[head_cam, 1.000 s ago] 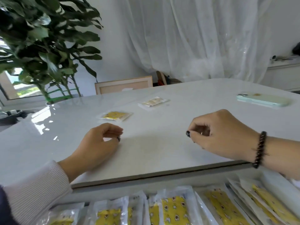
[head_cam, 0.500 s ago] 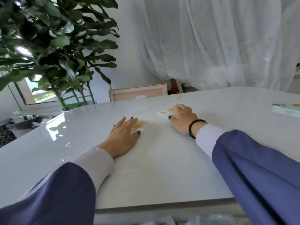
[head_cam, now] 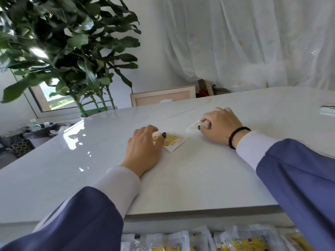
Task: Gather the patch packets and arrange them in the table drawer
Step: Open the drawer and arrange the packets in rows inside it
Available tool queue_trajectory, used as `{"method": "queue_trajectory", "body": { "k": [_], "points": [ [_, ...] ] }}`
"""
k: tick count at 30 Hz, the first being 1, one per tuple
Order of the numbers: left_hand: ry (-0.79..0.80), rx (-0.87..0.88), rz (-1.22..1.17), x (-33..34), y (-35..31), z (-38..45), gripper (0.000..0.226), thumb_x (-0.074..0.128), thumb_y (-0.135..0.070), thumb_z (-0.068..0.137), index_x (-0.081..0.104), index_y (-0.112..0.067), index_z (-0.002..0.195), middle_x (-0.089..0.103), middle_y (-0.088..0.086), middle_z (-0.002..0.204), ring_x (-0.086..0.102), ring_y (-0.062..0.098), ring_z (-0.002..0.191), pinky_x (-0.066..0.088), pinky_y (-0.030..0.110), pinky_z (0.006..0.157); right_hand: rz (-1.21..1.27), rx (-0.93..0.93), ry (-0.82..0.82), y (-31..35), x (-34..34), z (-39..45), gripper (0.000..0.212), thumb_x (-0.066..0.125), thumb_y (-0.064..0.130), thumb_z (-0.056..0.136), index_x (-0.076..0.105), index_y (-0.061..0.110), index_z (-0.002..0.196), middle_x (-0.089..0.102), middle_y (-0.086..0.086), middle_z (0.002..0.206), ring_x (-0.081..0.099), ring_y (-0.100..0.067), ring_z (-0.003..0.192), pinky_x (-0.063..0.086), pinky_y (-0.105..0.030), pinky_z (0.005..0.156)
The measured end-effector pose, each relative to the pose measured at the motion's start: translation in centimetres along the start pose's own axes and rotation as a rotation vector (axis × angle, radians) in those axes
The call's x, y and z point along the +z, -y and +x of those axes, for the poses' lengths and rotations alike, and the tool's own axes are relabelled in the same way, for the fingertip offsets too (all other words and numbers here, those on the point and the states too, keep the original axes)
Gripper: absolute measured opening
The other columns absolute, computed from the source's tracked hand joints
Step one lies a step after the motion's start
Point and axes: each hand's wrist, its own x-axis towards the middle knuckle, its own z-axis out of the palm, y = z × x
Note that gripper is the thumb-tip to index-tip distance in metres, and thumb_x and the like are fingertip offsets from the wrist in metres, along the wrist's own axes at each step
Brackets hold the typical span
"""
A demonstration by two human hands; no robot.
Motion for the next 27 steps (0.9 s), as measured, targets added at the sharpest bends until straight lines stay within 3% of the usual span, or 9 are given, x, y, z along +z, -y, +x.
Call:
{"method": "queue_trajectory", "body": {
  "k": [2, 4, 7, 10, 13, 18, 21, 24, 27],
  "points": [
    [0.094, -0.087, 0.021, 0.0, 0.0, 0.1, 0.059, 0.046, -0.055, 0.091, 0.038, -0.023, 0.139, 0.047, 0.000, 0.141, 0.033, 0.022, 0.135, 0.027, 0.041, 0.108, 0.066, -0.007, 0.036, 0.2, 0.0, -0.4, 0.049, 0.057, 0.049, 0.084, 0.054, 0.023, 0.125, 0.059, 0.004, 0.123, 0.045, -0.019, 0.121, 0.032, -0.035, 0.099],
    [0.187, -0.135, 0.001, 0.0, -0.2, 0.1, 0.069, 0.046, -0.062, 0.087, 0.031, -0.024, 0.143, 0.046, -0.001, 0.143, 0.036, 0.023, 0.135, 0.026, 0.042, 0.110, 0.205, 0.084, 0.240, 0.2, 0.2, -0.6, 0.069, 0.059, 0.057, 0.081, 0.043, 0.022, 0.138, 0.046, 0.002, 0.141, 0.037, -0.020, 0.132, 0.031, -0.036, 0.108],
    [0.203, -0.128, -0.045, 0.1, -0.1, 0.4, 0.073, 0.055, -0.063, 0.083, 0.035, -0.024, 0.141, 0.048, -0.002, 0.142, 0.044, 0.022, 0.130, 0.032, 0.040, 0.109, 0.270, 0.133, 0.361, 0.2, -0.1, -0.5, 0.054, 0.053, 0.055, 0.087, 0.053, 0.016, 0.124, 0.057, -0.005, 0.125, 0.052, -0.027, 0.117, 0.043, -0.038, 0.099],
    [0.163, -0.106, -0.165, 0.0, -0.1, 0.3, 0.077, 0.069, -0.056, 0.077, 0.038, -0.023, 0.140, 0.052, -0.004, 0.137, 0.050, 0.018, 0.122, 0.037, 0.029, 0.100, -0.055, -0.020, 0.332, 1.3, -0.7, -0.1, 0.019, 0.041, 0.026, 0.097, 0.052, 0.013, 0.106, 0.061, -0.008, 0.105, 0.058, -0.029, 0.091, 0.047, -0.035, 0.074],
    [0.063, -0.062, -0.275, -0.2, 0.0, 0.2, 0.081, 0.081, -0.041, 0.070, 0.039, -0.022, 0.137, 0.052, -0.007, 0.123, 0.055, 0.014, 0.104, 0.039, 0.023, 0.087, -0.198, -0.091, 0.205, 2.2, -0.2, -0.1, 0.039, 0.041, -0.001, 0.087, 0.043, 0.014, 0.123, 0.060, -0.013, 0.105, 0.060, -0.032, 0.088, 0.044, -0.034, 0.066],
    [-0.061, -0.083, -0.390, -0.3, 0.4, 0.4, 0.074, 0.084, -0.019, 0.067, 0.046, -0.026, 0.130, 0.054, -0.009, 0.115, 0.065, 0.013, 0.088, 0.052, 0.034, 0.086, 0.668, 0.285, -0.236, 2.3, -1.4, -0.5, 0.027, 0.057, 0.007, 0.085, 0.055, 0.010, 0.112, 0.062, -0.013, 0.100, 0.060, -0.031, 0.095, 0.045, -0.027, 0.076],
    [-0.062, -0.194, -0.558, -0.7, 0.5, 0.6, 0.083, 0.083, -0.009, 0.070, 0.038, -0.027, 0.138, 0.050, -0.007, 0.118, 0.065, 0.008, 0.080, 0.053, 0.028, 0.077, 1.208, 0.370, -0.199, 3.0, -2.4, -0.9, 0.015, 0.068, 0.006, 0.081, 0.059, 0.015, 0.090, 0.066, -0.001, 0.088, 0.065, -0.019, 0.083, 0.050, -0.020, 0.063],
    [-0.082, -0.323, -0.842, -1.0, 1.0, 0.7, 0.086, 0.079, 0.001, 0.072, 0.035, -0.023, 0.143, 0.052, -0.004, 0.124, 0.066, 0.011, 0.088, 0.055, 0.032, 0.076, 1.147, 0.241, -0.020, 3.6, -2.4, -1.6, 0.022, 0.072, 0.008, 0.081, 0.061, 0.014, 0.099, 0.067, 0.005, 0.087, 0.065, -0.009, 0.078, 0.050, -0.011, 0.056],
    [-0.097, -0.384, -1.034, -1.2, 1.6, 0.7, 0.062, 0.074, 0.002, 0.077, 0.050, -0.013, 0.132, 0.068, 0.001, 0.112, 0.069, 0.018, 0.089, 0.055, 0.038, 0.085, 0.950, 0.120, 0.095, 4.0, -1.8, -1.8, 0.028, 0.073, 0.015, 0.081, 0.060, 0.014, 0.105, 0.067, 0.001, 0.097, 0.065, -0.015, 0.089, 0.056, -0.021, 0.073]
  ]
}}
